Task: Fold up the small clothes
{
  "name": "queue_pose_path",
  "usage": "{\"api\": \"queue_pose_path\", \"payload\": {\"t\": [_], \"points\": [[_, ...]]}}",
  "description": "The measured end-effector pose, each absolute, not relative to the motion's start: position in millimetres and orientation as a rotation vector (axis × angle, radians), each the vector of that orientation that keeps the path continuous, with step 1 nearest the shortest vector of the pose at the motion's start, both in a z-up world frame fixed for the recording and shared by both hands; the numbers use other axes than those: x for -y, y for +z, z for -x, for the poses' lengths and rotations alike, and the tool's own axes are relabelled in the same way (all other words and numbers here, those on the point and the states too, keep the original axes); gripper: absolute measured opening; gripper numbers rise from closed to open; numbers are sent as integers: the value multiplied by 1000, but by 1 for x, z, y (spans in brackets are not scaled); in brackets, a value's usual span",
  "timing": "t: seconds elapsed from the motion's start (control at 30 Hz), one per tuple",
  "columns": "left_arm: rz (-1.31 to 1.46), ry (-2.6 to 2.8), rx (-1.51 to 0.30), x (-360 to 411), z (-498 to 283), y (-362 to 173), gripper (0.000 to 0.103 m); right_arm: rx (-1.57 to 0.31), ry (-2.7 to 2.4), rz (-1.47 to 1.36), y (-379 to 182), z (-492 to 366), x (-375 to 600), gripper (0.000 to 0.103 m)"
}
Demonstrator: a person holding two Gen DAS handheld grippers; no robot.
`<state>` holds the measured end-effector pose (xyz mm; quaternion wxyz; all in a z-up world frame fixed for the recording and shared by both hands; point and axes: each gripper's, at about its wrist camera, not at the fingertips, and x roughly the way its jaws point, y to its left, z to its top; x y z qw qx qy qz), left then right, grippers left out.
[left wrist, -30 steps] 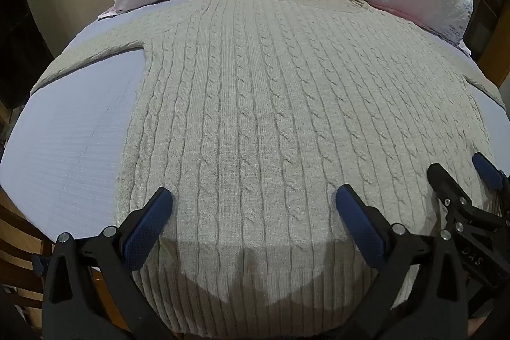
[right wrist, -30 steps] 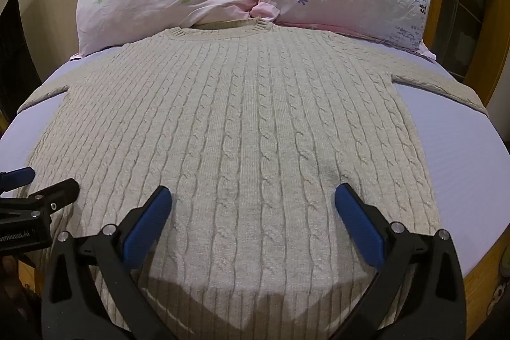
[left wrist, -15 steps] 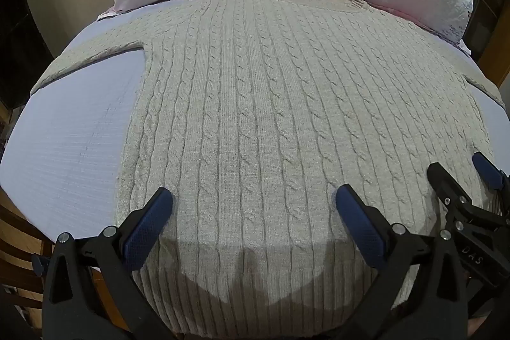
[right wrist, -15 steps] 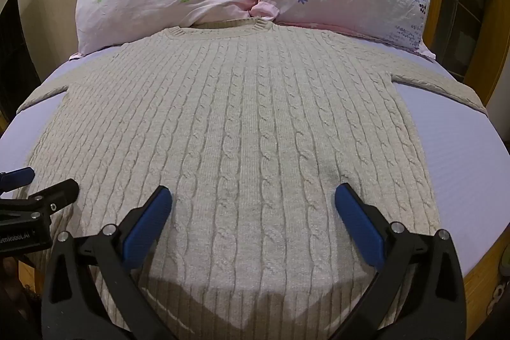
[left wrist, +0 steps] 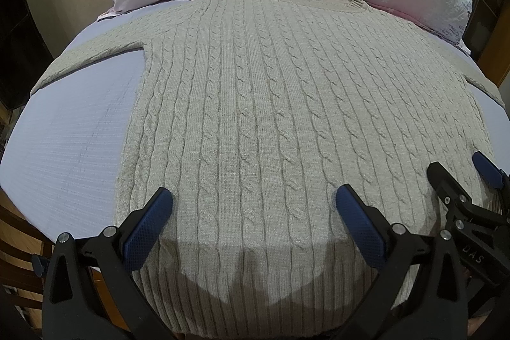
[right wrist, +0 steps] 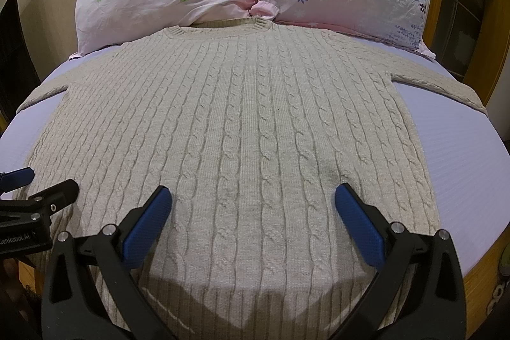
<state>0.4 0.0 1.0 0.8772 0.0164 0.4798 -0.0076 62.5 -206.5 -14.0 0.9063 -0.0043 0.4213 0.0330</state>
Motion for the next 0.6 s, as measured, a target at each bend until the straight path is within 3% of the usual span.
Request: {"api": "queue_pose_path", "payload": {"t": [0.43, 0.6], "points": [[-42, -24, -942, 0, 7, 3, 102, -810, 177, 42, 1, -55, 204, 101], [-60, -55, -871, 0, 15, 3, 102, -773, 215, -177, 47, -59, 273, 101]]}}
